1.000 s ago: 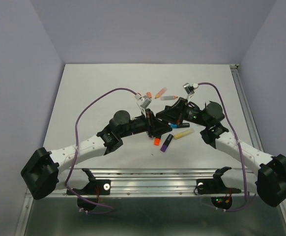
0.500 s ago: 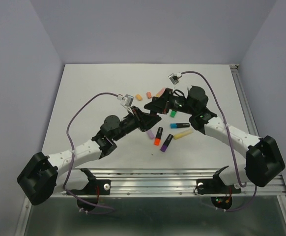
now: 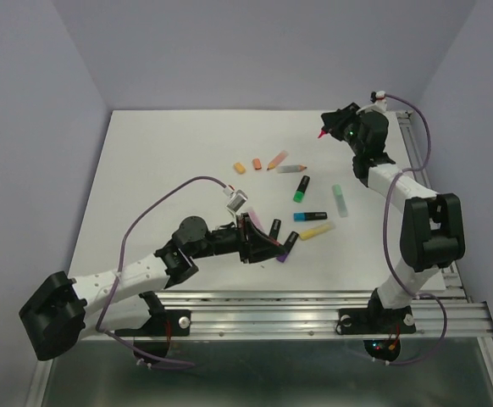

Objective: Open the pen caps

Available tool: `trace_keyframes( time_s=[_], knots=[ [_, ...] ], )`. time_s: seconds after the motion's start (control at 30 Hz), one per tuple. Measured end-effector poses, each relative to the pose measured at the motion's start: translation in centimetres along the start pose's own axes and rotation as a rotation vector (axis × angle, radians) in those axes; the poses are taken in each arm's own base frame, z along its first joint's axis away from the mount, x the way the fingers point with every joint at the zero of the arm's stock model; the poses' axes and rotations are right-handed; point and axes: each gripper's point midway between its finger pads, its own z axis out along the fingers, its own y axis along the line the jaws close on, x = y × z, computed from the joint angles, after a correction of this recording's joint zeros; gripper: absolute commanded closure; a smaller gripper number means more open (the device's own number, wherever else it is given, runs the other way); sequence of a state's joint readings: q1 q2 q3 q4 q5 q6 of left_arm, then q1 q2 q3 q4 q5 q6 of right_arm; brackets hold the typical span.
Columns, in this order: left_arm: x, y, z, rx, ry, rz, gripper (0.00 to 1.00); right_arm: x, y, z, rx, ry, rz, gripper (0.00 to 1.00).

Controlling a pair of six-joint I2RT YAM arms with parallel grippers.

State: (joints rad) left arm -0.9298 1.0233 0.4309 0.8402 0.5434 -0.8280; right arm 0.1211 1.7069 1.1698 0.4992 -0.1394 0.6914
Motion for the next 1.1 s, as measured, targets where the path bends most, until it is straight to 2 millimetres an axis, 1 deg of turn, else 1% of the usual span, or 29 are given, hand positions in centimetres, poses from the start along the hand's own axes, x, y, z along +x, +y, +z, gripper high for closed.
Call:
trace_keyframes(
  time_s=[0.07,0.13,0.17,0.2,0.23,0.27,0.33,0.37,0.4,0.43,0.47,0.5,0.53,0.57,0.6,0.63,0.67,0.73,0.77,0.83,0.9,0.97,1.1],
  knots=[
    [0.2,1.0,0.1,-0.043,0.021,-0.004,1.00,1.0,1.0,0.0,-0.028,0.024,-0.006,0.99],
    [-0.2,2.2,0.4,-0.105,0.028,-0.005,1.00,1.7,2.2,-0.2,-0.064,0.046,-0.017,0.99],
    [-0.9,3.3,0.6,-0.165,0.018,0.001,1.00,2.0,2.8,-0.3,-0.083,0.060,-0.022,0.99],
    [-1.4,3.6,0.7,-0.191,0.009,0.006,1.00,2.2,3.2,-0.5,-0.093,0.065,-0.027,0.99],
    [-2.0,4.5,0.7,-0.246,-0.005,0.014,1.00,2.3,3.3,-0.7,-0.098,0.072,-0.033,0.99],
    [-3.1,5.3,0.8,-0.301,-0.025,0.025,1.00,2.3,3.5,-1.0,-0.102,0.073,-0.041,0.99],
    [-5.8,7.2,0.8,-0.428,-0.083,0.049,1.00,2.5,3.2,-1.8,-0.093,0.079,-0.051,0.99],
    [-7.3,8.3,0.8,-0.494,-0.113,0.062,1.00,3.0,2.6,-2.4,-0.080,0.091,-0.055,0.99],
    [-8.2,8.9,0.8,-0.534,-0.127,0.066,1.00,3.2,2.4,-2.9,-0.074,0.096,-0.056,0.99],
    [-9.9,10.4,0.8,-0.607,-0.153,0.077,1.00,3.8,2.0,-3.5,-0.063,0.106,-0.059,0.99],
    [-11.1,11.8,0.8,-0.665,-0.171,0.081,1.00,4.2,1.6,-3.9,-0.054,0.116,-0.059,0.99],
    [-12.4,13.6,0.4,-0.748,-0.187,0.082,1.00,4.6,1.2,-4.1,-0.044,0.125,-0.060,0.99],
    [-13.4,14.8,0.2,-0.800,-0.199,0.082,1.00,4.9,0.9,-4.1,-0.035,0.132,-0.059,0.99],
    [-14.6,16.9,-0.2,-0.874,-0.205,0.080,1.00,5.3,0.5,-4.1,-0.020,0.145,-0.060,0.99],
    [-15.9,19.6,-0.8,-0.960,-0.209,0.072,1.00,5.6,0.0,-4.0,-0.005,0.152,-0.062,0.99],
    [-16.5,20.9,-1.1,-1.004,-0.208,0.068,1.00,6.0,-0.6,-3.9,0.013,0.161,-0.062,0.99],
    [-17.2,23.0,-1.9,-1.068,-0.205,0.060,1.00,6.6,-1.4,-3.7,0.037,0.176,-0.060,0.99],
    [-17.8,26.9,-3.4,-1.189,-0.179,0.042,1.00,7.8,-2.9,-3.1,0.089,0.215,-0.056,0.99],
    [-18.1,28.8,-4.3,-1.249,-0.163,0.032,1.00,8.6,-3.8,-2.6,0.122,0.241,-0.056,0.99],
    [-18.8,31.7,-5.6,-1.335,-0.134,0.018,1.00,9.9,-5.9,-1.2,0.204,0.297,-0.055,0.99],
    [-19.2,33.7,-6.8,-1.389,-0.114,0.003,1.00,10.5,-7.0,0.1,0.250,0.331,-0.057,0.99],
    [-19.8,35.1,-8.0,-1.418,-0.100,-0.015,1.00,11.3,-7.8,1.3,0.275,0.363,-0.058,0.96],
    [-20.8,36.9,-9.5,-1.436,-0.081,-0.033,1.00,12.8,-8.8,2.3,0.303,0.438,-0.046,0.96]
  ],
)
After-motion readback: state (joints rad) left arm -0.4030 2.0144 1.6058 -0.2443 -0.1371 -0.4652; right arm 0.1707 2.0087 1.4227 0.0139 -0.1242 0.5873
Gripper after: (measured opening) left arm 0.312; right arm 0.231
